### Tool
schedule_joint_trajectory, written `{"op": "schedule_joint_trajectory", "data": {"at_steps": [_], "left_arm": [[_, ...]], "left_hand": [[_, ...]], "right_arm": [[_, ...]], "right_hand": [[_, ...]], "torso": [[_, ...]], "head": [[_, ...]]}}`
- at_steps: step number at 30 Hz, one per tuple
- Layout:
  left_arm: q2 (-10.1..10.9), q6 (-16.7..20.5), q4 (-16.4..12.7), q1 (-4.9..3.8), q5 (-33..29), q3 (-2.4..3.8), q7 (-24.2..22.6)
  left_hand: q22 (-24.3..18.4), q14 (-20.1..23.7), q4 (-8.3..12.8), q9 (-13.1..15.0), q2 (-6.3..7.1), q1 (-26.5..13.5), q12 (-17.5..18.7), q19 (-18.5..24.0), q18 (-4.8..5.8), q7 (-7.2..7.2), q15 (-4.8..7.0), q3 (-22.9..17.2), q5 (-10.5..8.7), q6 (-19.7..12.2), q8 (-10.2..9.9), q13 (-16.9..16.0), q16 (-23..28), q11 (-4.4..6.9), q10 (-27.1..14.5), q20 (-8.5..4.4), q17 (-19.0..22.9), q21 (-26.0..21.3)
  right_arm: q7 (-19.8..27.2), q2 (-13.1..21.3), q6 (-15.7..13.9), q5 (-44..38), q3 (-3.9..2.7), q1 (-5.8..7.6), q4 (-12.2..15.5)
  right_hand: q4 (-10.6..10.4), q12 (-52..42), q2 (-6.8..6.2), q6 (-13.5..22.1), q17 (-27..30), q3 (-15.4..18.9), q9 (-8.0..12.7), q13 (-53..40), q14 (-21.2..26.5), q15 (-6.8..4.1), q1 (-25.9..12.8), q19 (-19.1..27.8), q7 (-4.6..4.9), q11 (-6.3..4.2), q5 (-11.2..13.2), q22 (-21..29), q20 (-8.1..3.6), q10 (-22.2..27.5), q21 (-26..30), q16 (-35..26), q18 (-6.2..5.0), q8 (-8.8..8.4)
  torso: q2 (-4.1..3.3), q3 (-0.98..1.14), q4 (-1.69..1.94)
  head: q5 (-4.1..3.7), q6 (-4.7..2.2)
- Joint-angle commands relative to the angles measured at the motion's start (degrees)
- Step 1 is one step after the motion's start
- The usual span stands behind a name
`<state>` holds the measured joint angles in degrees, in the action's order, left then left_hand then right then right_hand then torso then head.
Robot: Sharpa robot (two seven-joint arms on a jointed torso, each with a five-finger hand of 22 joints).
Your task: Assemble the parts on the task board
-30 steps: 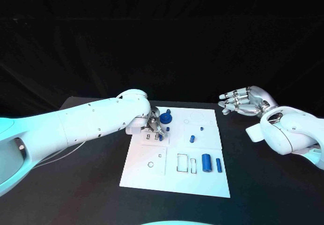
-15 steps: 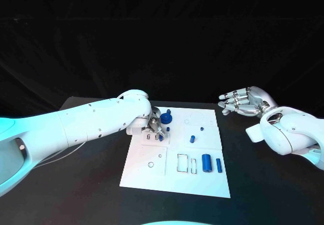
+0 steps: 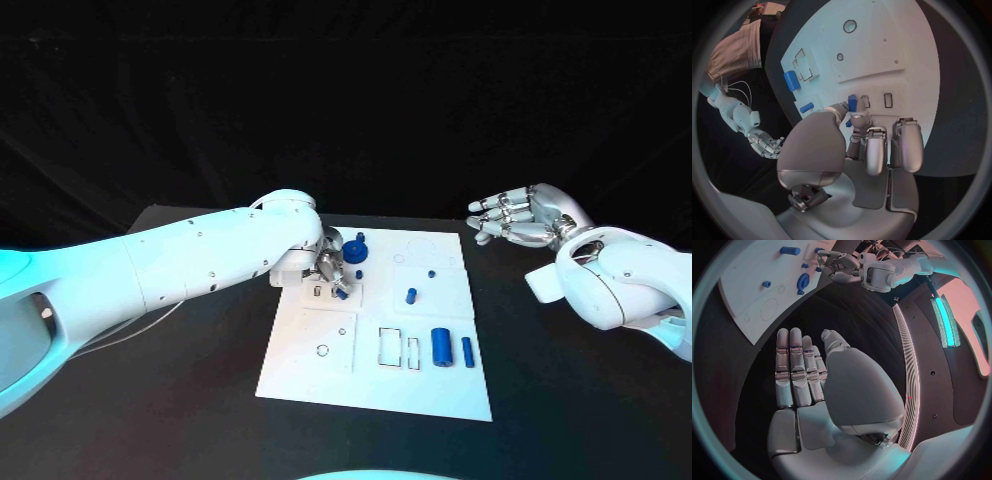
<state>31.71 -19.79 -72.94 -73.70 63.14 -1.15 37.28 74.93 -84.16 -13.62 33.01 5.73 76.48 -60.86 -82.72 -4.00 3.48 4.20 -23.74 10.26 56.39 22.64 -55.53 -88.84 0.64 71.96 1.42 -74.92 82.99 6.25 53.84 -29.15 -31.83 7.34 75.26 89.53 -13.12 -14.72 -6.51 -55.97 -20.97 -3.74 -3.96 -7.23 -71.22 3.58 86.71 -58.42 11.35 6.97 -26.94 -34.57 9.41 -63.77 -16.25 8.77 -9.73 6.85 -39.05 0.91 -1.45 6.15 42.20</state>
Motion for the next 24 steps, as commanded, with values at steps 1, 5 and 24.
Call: {"op": "schedule_joint_trajectory", "data": {"at_steps": [1,5,24], "left_arm": [[0.14,-0.14,-0.08,0.06,-2.72,-0.01,0.18],[0.76,1.34,-0.43,0.06,-5.38,0.02,0.07],[6.64,17.05,-5.30,0.41,-12.94,0.13,0.39]], "left_hand": [[0.30,-5.44,2.44,1.47,-0.03,2.16,0.44,-0.26,0.96,-0.20,0.20,-4.17,0.14,-0.33,0.87,0.32,-0.12,0.37,0.16,-0.22,-13.89,0.35],[0.47,-5.44,4.16,2.99,1.42,1.59,0.85,-0.29,0.97,0.17,-0.05,-8.99,0.01,-0.86,1.91,0.66,-0.12,0.09,0.47,-0.05,-13.90,0.42],[0.63,-5.46,8.76,7.06,3.55,-1.53,-2.69,-0.30,0.97,0.07,0.08,-17.62,-0.14,-1.33,4.70,-3.09,-0.17,0.24,3.17,-0.05,-13.97,0.46]], "right_arm": [[0.37,-0.06,0.76,-0.63,-0.01,-0.05,-0.03],[0.41,-0.06,0.74,-0.61,-0.01,-0.06,-0.03],[0.66,0.33,0.51,-0.47,-0.01,-0.07,-0.05]], "right_hand": [[-0.01,0.05,0.06,0.48,0.11,-0.38,-0.08,0.06,0.19,0.24,-0.43,0.18,-0.07,0.13,-0.41,0.07,0.37,0.13,0.28,-0.34,-0.56,0.08],[-0.01,0.05,0.07,0.48,0.11,-0.40,-0.08,0.07,0.19,0.24,-0.44,0.19,-0.07,0.13,-0.42,0.08,0.37,0.12,0.29,-0.35,-0.56,0.09],[-0.10,0.03,0.09,0.50,0.16,-0.48,-0.08,0.15,0.19,0.28,-0.66,0.21,-0.05,0.16,-0.53,0.18,0.41,0.12,0.37,-0.45,-0.56,0.11]], "torso": [[0.02,0.00,0.01],[0.05,0.01,0.00],[0.09,0.03,0.11]], "head": [[0.05,0.04],[0.12,0.02],[0.29,0.14]]}}
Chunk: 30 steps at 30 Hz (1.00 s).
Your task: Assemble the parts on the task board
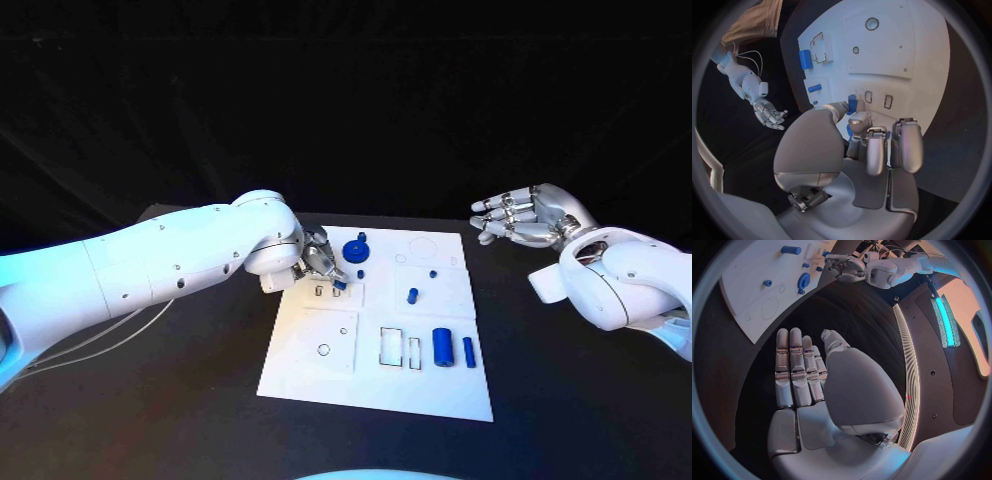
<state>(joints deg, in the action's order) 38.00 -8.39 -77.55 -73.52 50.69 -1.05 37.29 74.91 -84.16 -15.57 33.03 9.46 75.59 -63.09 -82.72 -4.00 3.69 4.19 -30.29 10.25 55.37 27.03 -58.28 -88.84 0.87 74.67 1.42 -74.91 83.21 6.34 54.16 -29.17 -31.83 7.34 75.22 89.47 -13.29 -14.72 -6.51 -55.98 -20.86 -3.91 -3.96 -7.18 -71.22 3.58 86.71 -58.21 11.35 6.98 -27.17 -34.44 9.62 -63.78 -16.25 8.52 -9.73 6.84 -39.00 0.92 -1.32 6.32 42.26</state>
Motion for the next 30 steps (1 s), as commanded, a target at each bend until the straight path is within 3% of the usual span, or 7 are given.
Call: {"op": "schedule_joint_trajectory", "data": {"at_steps": [1,5,15,30], "left_arm": [[0.55,6.05,-0.88,0.33,0.16,0.03,0.42],[1.08,6.88,-1.43,0.81,1.82,0.02,0.53],[1.53,7.59,-2.73,3.06,11.34,0.03,0.68],[1.20,6.37,-3.41,3.85,14.46,0.05,0.76]], "left_hand": [[0.65,-5.46,10.71,7.04,-0.18,-0.64,-0.48,-0.30,0.97,-0.14,0.08,-11.08,-0.13,-0.31,0.31,-0.35,-0.17,0.01,0.47,-0.05,-13.98,0.24],[0.70,-5.46,10.94,7.27,-0.11,-0.88,-0.75,-0.34,0.98,-0.16,0.11,-11.42,-0.15,-0.29,0.46,-0.60,-0.17,0.03,0.62,-0.08,-13.98,0.27],[0.72,-5.47,11.33,7.61,0.13,-1.25,-0.61,-0.36,0.98,-0.24,0.16,-11.86,-0.17,-0.19,0.75,-0.37,-0.18,0.10,0.53,-0.13,-14.00,0.28],[0.82,-5.47,11.51,7.95,0.27,-1.69,-0.59,-0.42,1.00,-0.35,0.22,-12.29,-0.16,-0.04,1.06,-0.34,-0.19,0.18,0.54,-0.16,-14.00,0.32]], "right_arm": [[0.57,0.03,0.53,-0.47,-0.01,-0.03,0.01],[0.60,0.09,0.54,-0.52,-0.01,-0.03,0.03],[0.51,0.15,0.76,-1.23,-0.01,-0.07,0.30],[0.23,0.17,0.93,-1.21,-0.01,-0.14,0.64]], "right_hand": [[0.07,0.03,0.09,0.50,0.05,-0.32,-0.08,0.10,0.19,0.28,-0.66,0.00,-0.05,0.16,-0.31,0.05,0.20,0.13,0.38,-0.20,-0.56,0.11],[0.03,0.02,0.09,0.51,0.06,-0.34,-0.08,0.12,0.18,0.29,-0.76,0.01,-0.04,0.17,-0.35,0.09,0.22,0.13,0.41,-0.23,-0.56,0.12],[-0.04,0.00,0.12,0.53,0.09,-0.42,-0.08,0.19,0.15,0.31,-0.92,0.00,-0.04,0.18,-0.52,0.17,0.24,0.14,0.47,-0.30,-0.57,0.14],[-0.11,-0.01,0.13,0.55,0.13,-0.52,-0.08,0.26,0.13,0.32,-1.09,0.00,-0.03,0.18,-0.76,0.26,0.27,0.16,0.54,-0.38,-0.58,0.16]], "torso": [[0.06,0.03,-0.01],[0.03,0.01,0.04],[-0.05,-0.03,-0.12],[-0.03,0.02,-0.16]], "head": [[0.15,0.09],[0.13,0.13],[0.37,0.28],[0.38,0.52]]}}
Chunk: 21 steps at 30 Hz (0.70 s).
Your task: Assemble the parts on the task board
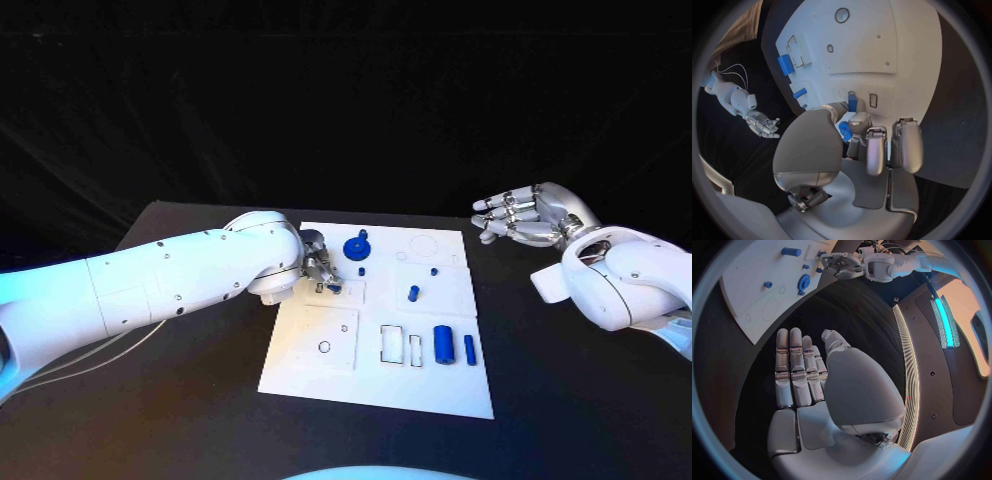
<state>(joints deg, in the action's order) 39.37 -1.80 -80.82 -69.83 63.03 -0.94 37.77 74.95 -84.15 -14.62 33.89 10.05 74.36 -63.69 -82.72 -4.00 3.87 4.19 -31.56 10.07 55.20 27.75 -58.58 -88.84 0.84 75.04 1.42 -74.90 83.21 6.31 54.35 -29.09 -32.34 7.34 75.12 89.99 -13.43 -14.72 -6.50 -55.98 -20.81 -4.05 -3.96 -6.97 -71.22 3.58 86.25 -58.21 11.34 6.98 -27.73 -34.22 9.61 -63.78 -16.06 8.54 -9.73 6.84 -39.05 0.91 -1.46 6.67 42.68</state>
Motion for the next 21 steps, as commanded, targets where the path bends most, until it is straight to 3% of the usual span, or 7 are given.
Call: {"op": "schedule_joint_trajectory", "data": {"at_steps": [1,12,21], "left_arm": [[-0.18,-0.38,-0.15,0.17,2.27,-0.05,0.28],[-0.35,-4.14,-0.37,0.19,3.05,-0.05,0.48],[-0.51,-4.39,-0.23,0.18,3.33,-0.05,0.56]], "left_hand": [[0.79,-5.48,10.56,7.09,-0.31,-0.46,0.02,-0.42,1.00,-0.53,0.22,-11.02,0.01,0.13,0.35,-0.05,-0.19,0.21,0.16,-0.17,-14.01,0.32],[0.94,-5.48,10.73,7.55,0.01,-1.12,-0.46,-0.50,1.03,-0.73,0.33,-11.43,-0.03,0.33,0.82,-0.55,-0.19,0.36,0.57,-0.21,-14.01,0.39],[1.17,-5.47,10.87,7.78,0.06,-1.32,-0.56,-0.61,1.07,-0.84,0.41,-11.73,-0.01,0.46,1.06,-0.63,-0.16,0.47,0.71,-0.24,-13.98,0.49]], "right_arm": [[0.26,-0.02,0.86,-0.69,-0.01,-0.04,0.13],[0.23,-0.10,0.93,-0.69,-0.01,-0.08,0.02],[0.25,-0.07,0.94,-0.69,-0.01,-0.11,0.02]], "right_hand": [[0.03,-0.02,0.12,0.57,0.09,-0.40,-0.08,0.07,0.14,0.32,-0.67,0.01,-0.03,0.18,-0.27,0.07,0.28,0.17,0.37,-0.42,-0.58,0.16],[0.01,-0.03,0.11,0.57,0.10,-0.44,-0.08,0.10,0.13,0.33,-0.73,0.01,-0.03,0.18,-0.39,0.12,0.29,0.18,0.40,-0.46,-0.58,0.17],[0.01,-0.03,0.11,0.57,0.10,-0.44,-0.08,0.10,0.13,0.33,-0.73,0.01,-0.03,0.18,-0.39,0.12,0.29,0.18,0.40,-0.46,-0.58,0.17]], "torso": [[0.03,0.03,-0.01],[0.05,0.04,0.04],[-0.01,0.05,0.03]], "head": [[0.05,0.12],[0.11,0.26],[-0.01,0.35]]}}
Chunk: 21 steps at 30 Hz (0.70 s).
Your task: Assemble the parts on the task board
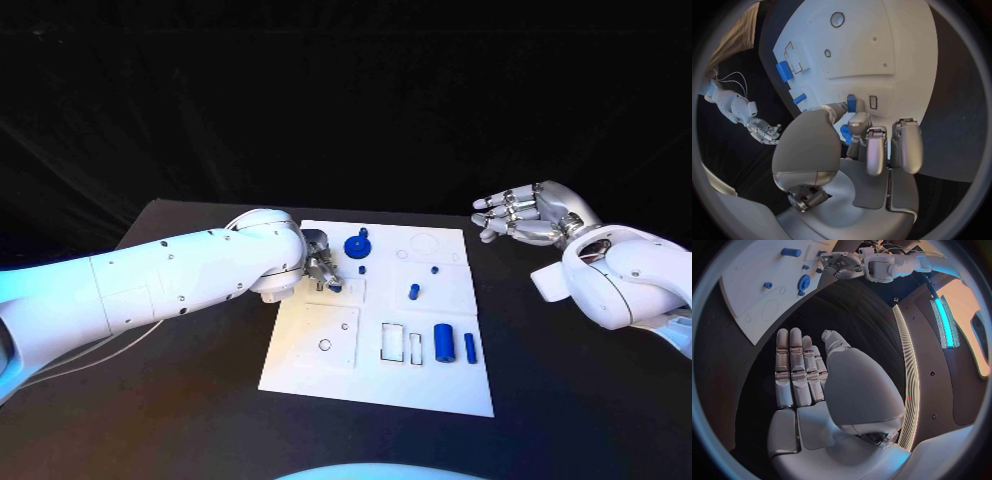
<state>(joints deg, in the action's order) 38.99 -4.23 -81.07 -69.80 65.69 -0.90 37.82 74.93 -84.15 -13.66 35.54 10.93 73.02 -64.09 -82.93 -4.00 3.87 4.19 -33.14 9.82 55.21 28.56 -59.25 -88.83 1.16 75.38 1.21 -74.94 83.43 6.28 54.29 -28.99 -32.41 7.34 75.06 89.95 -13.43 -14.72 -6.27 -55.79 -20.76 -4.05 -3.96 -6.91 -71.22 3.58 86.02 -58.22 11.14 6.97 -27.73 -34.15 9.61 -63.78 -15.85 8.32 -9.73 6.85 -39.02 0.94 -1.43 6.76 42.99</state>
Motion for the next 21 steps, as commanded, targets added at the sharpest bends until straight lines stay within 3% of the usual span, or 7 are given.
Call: {"op": "schedule_joint_trajectory", "data": {"at_steps": [1,13,21], "left_arm": [[-0.14,-1.91,0.04,0.15,0.68,-0.09,0.51],[-0.51,-2.75,0.16,0.12,1.00,-0.09,0.58],[-0.92,-4.49,0.49,0.08,1.91,-0.09,0.65]], "left_hand": [[1.18,-5.47,9.92,6.13,-0.81,0.02,-0.17,-0.40,1.08,-0.84,0.41,-10.15,0.25,0.45,0.24,0.05,-0.16,0.14,0.37,-0.03,-13.94,0.27],[1.26,-5.48,9.81,6.75,-0.57,-1.05,-0.93,-0.44,1.09,-1.14,0.60,-10.57,0.17,0.66,0.90,-0.63,-0.18,0.38,1.06,-0.13,-13.97,0.29],[1.58,-5.49,7.94,7.55,0.81,-4.64,-2.07,-0.61,1.15,-2.23,1.15,-8.61,-0.03,1.14,1.76,-1.60,-0.20,1.17,2.00,-0.49,-14.00,0.40]], "right_arm": [[0.29,-0.01,0.84,-0.62,-0.01,-0.06,0.05],[0.30,-0.01,0.81,-0.62,-0.01,-0.08,0.10],[0.34,0.03,0.81,-0.60,-0.01,-0.09,0.18]], "right_hand": [[0.01,-0.03,-0.12,0.38,0.05,-0.44,-0.08,0.04,0.13,0.33,-0.50,0.02,0.17,0.19,-0.39,0.05,0.29,0.18,0.18,-0.24,-0.59,0.17],[0.01,-0.03,-0.14,0.38,0.06,-0.47,-0.08,0.07,0.13,0.33,-0.53,0.02,0.17,0.19,-0.47,0.08,0.30,0.19,0.21,-0.27,-0.59,0.18],[0.00,-0.04,-0.17,0.39,0.08,-0.52,-0.08,0.11,0.14,0.34,-0.60,0.03,0.17,0.19,-0.60,0.13,0.31,0.20,0.25,-0.32,-0.59,0.19]], "torso": [[-0.06,0.02,0.01],[-0.01,0.07,-0.01],[-0.01,0.09,-0.02]], "head": [[-0.11,0.01],[-0.07,0.35],[-0.01,0.49]]}}
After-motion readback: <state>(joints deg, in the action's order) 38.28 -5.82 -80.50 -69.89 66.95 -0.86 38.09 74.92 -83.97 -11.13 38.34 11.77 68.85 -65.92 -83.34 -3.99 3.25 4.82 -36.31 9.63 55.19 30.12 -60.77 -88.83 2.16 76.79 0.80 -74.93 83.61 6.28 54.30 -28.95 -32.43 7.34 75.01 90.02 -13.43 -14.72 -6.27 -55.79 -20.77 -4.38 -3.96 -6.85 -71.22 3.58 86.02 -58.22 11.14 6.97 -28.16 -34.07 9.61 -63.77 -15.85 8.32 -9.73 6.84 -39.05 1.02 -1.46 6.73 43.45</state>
